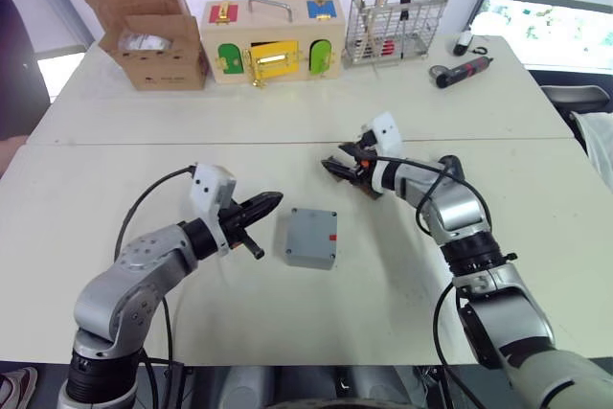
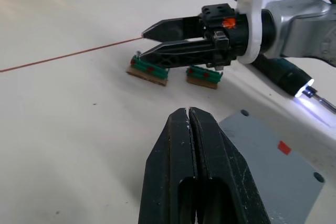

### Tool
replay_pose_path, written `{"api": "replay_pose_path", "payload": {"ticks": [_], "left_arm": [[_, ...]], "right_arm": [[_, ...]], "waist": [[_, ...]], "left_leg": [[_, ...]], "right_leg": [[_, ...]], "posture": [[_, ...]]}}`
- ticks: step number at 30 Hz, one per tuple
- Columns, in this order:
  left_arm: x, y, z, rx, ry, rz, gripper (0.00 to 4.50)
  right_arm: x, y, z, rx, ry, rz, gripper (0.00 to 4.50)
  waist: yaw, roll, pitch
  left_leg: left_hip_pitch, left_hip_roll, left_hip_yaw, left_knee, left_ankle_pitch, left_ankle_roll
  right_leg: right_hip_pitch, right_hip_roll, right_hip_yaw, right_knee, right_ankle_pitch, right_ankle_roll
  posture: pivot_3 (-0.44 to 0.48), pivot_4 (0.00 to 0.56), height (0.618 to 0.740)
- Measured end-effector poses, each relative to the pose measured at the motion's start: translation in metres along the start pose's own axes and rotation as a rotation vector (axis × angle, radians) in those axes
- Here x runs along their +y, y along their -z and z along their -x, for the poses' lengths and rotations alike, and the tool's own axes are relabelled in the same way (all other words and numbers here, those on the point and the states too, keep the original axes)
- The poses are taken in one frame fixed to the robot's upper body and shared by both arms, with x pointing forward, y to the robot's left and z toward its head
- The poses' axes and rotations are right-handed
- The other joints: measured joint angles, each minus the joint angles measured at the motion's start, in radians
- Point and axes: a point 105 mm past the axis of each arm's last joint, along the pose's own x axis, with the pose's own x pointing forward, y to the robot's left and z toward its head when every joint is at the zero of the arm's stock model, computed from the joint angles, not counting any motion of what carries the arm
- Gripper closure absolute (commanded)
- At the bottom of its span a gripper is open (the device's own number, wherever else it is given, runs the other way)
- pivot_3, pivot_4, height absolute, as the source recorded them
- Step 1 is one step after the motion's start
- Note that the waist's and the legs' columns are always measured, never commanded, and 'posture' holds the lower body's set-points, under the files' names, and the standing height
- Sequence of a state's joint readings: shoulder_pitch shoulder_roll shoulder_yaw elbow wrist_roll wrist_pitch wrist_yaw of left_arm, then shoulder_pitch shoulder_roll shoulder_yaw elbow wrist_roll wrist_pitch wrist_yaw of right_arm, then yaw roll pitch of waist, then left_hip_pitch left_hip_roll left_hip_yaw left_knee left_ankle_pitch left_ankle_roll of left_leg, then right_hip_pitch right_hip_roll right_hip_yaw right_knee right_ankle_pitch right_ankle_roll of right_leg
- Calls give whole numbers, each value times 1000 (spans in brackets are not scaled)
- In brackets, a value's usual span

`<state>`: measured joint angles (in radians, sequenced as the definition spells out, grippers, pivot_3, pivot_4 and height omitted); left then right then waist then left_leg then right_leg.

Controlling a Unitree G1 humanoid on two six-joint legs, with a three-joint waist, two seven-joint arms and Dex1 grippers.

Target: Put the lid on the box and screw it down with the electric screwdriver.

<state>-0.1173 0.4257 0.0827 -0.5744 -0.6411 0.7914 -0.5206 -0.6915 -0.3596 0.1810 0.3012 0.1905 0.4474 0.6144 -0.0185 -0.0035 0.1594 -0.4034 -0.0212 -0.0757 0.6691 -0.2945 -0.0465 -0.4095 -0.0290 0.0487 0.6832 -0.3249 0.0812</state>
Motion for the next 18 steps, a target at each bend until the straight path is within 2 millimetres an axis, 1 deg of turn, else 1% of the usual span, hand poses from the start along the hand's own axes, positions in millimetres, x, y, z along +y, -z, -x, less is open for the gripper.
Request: {"api": "replay_pose_path", "payload": {"ticks": [10, 13, 14, 15, 17, 18], "left_arm": [[-1, 0, -1, 13, 10, -24, 4500], [1, 1, -2, 16, 5, -28, 4500], [1, 1, -2, 18, 6, -29, 4500], [1, 1, -2, 20, 7, -31, 4500], [1, 2, -3, 23, 6, -35, 4500], [2, 2, -3, 23, 5, -35, 4500]], "right_arm": [[3, 0, -9, -5, 0, 1, 1708], [2, 3, -12, 0, 9, -10, 2379], [2, 3, -12, 1, 11, -13, 2701], [1, 4, -12, 2, 14, -15, 3070], [-1, 5, -12, 1, 21, -17, 4151], [-2, 5, -12, 1, 27, -21, 4447]], "waist": [[-1, 0, 0], [-1, 0, 0], [-1, 0, 0], [-1, 0, 0], [-1, 0, 0], [-1, 0, 0]], "left_leg": [[0, 0, 0, 0, 0, 0], [0, 0, 0, 0, 0, 0], [0, 0, 0, 0, 0, 0], [0, 0, 0, 0, 0, 0], [0, 0, 0, 0, 0, 0], [0, 0, 0, 0, 0, 0]], "right_leg": [[0, 0, 0, 0, 0, 0], [0, 0, 0, 0, 0, 0], [0, 0, 0, 0, 0, 0], [0, 0, 0, 0, 0, 0], [0, 0, 0, 0, 0, 0], [0, 0, 0, 0, 0, 0]], "posture": [[0, 150, 740], [0, 150, 740], [0, 150, 740], [0, 150, 740], [0, 150, 740], [0, 150, 740]]}}
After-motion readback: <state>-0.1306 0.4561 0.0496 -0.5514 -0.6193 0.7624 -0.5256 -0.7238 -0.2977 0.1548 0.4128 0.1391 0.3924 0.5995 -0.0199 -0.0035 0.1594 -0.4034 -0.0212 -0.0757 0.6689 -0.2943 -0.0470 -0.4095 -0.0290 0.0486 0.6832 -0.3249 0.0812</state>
